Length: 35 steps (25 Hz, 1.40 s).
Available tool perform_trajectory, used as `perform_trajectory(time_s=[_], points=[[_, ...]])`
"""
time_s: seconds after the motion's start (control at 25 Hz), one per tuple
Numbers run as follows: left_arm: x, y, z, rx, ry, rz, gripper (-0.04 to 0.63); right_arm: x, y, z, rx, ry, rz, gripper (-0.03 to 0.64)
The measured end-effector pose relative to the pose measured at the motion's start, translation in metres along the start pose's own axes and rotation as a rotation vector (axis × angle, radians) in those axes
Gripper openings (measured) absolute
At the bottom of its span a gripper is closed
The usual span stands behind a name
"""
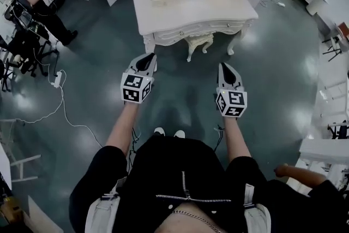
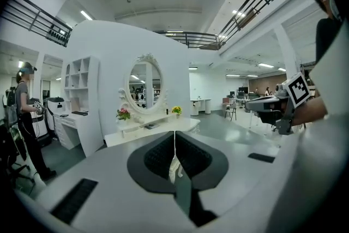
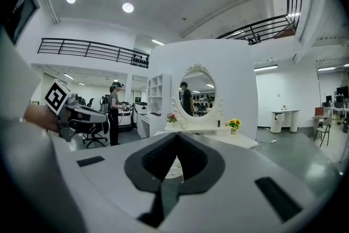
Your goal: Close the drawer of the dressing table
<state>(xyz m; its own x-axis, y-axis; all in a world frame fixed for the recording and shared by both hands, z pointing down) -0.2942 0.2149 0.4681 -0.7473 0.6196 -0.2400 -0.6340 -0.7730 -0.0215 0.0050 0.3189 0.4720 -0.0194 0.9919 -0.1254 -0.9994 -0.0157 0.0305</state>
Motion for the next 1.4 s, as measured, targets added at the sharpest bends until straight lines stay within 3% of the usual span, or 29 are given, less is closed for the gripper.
perform_trajectory(time_s=[0.36,0.68,0.96,1.4], points=[[-0.017,-0.011,0.003,0.017,0.001,-0.037,0.025,0.000,-0.028,0.009,0.006,0.023,-0.011,0.003],[-0.065,0.000,-0.007,-0.004,0.007,-0.017,0.025,-0.036,-0.054,0.006,0.007,0.023,-0.006,0.002],[-0.141,0.050,-0.017,0.003,0.003,-0.005,0.025,-0.119,-0.069,0.003,0.024,0.049,-0.009,0.002],[-0.243,0.146,-0.059,-0.036,0.008,0.013,0.025,-0.253,-0.083,-0.036,0.021,0.031,-0.004,0.002]])
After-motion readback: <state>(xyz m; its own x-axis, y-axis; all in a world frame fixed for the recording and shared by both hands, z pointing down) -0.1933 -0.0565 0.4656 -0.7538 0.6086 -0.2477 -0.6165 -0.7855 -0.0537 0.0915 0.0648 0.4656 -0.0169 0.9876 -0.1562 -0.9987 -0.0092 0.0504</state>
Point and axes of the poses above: the fingertips, and each gripper's own axes: x backward along the fingers, y to its left, z out of its underside, the point moved 7 cm from there along x, backward along the fingers, and after that the axes turned 7 degrees about z, right-handed, at the moved point
